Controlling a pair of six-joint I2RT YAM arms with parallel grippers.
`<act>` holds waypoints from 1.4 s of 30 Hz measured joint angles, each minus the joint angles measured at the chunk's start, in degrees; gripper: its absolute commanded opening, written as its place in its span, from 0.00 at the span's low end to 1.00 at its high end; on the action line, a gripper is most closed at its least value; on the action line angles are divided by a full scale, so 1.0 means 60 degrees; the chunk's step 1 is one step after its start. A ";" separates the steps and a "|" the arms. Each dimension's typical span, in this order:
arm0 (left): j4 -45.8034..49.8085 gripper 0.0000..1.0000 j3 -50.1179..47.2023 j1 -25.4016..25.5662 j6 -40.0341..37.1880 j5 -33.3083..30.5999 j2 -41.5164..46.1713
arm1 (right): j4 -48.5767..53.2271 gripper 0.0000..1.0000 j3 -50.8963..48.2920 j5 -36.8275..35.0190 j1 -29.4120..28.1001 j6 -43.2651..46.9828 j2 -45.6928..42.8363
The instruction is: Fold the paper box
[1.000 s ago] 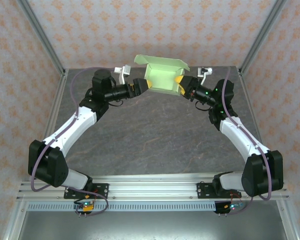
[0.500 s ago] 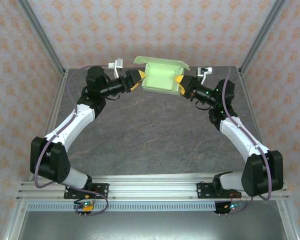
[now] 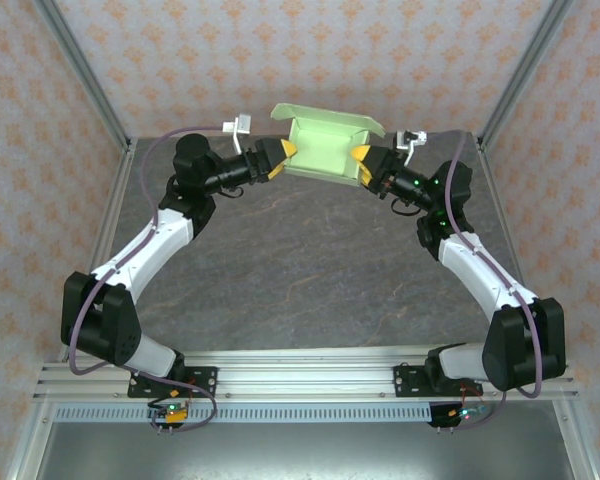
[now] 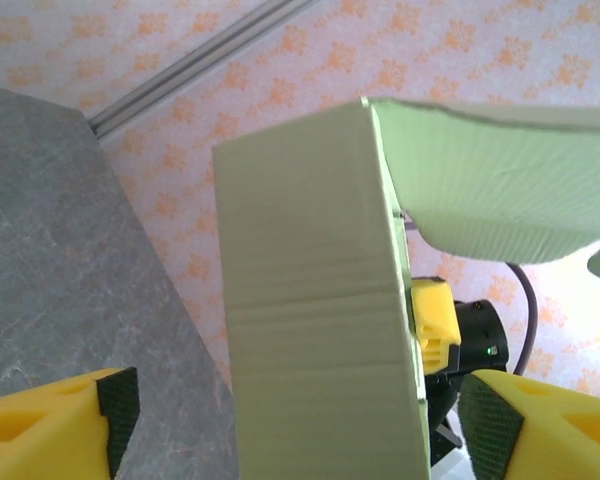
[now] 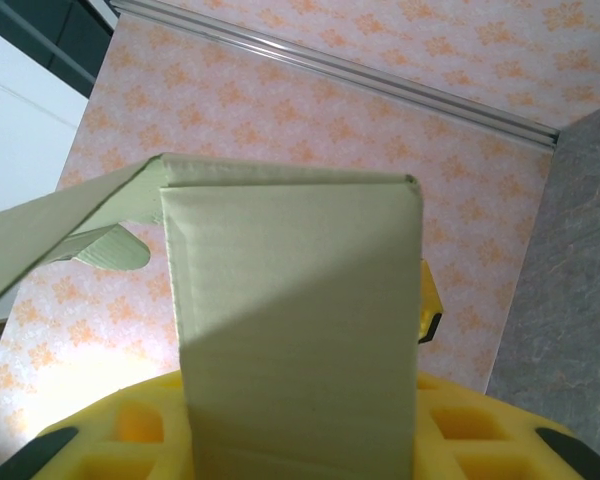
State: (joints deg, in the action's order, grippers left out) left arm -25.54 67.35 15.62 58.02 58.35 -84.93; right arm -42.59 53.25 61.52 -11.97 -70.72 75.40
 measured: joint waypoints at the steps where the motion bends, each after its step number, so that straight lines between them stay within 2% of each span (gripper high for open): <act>1: 0.0004 0.74 0.0004 0.0022 -0.0007 0.0000 0.0000 | -0.0015 0.36 0.0000 0.0004 0.0000 -0.0011 0.0000; 5: -0.0004 0.63 0.0007 0.0033 -0.0095 -0.0007 -0.0007 | -0.0062 0.35 0.0000 0.0004 0.0000 -0.0040 0.0000; 8: -0.0091 0.59 0.0018 0.0025 -0.0062 -0.0011 -0.0087 | -0.0058 0.37 -0.0004 -0.0004 0.0000 -0.0036 0.0000; 11: -0.0109 0.55 0.0018 0.0025 -0.0044 -0.0058 -0.0131 | 0.0098 0.46 -0.0011 -0.0044 0.0004 0.0040 0.0000; 16: 0.0390 0.51 0.0022 0.0025 -0.0321 -0.0474 -0.0131 | 0.0831 0.66 -0.0007 -0.0189 0.0000 0.0521 -0.0007; 23: 0.2014 0.50 0.0029 0.0044 -0.1297 -0.1610 -0.0131 | 0.2575 0.73 0.0000 -0.0605 0.0000 0.1650 -0.0029; 34: 0.3650 0.54 0.0033 0.0452 -0.2758 -0.2845 -0.0288 | 0.4830 0.70 -0.0025 -0.1231 0.0004 0.3719 0.0087; 37: 0.4426 0.56 0.0011 0.0470 -0.3370 -0.3421 -0.0568 | 0.5366 0.70 -0.0219 -0.1614 0.0004 0.4382 0.0430; 42: 0.5319 0.59 -0.0743 0.0463 -0.3949 -0.4630 -0.0656 | 0.7187 0.69 -0.0506 -0.2390 0.0004 0.5945 0.0725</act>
State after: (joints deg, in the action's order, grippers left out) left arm 6.37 62.89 18.39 34.33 30.57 -88.86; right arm 0.54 50.22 47.18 -11.94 -35.05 79.75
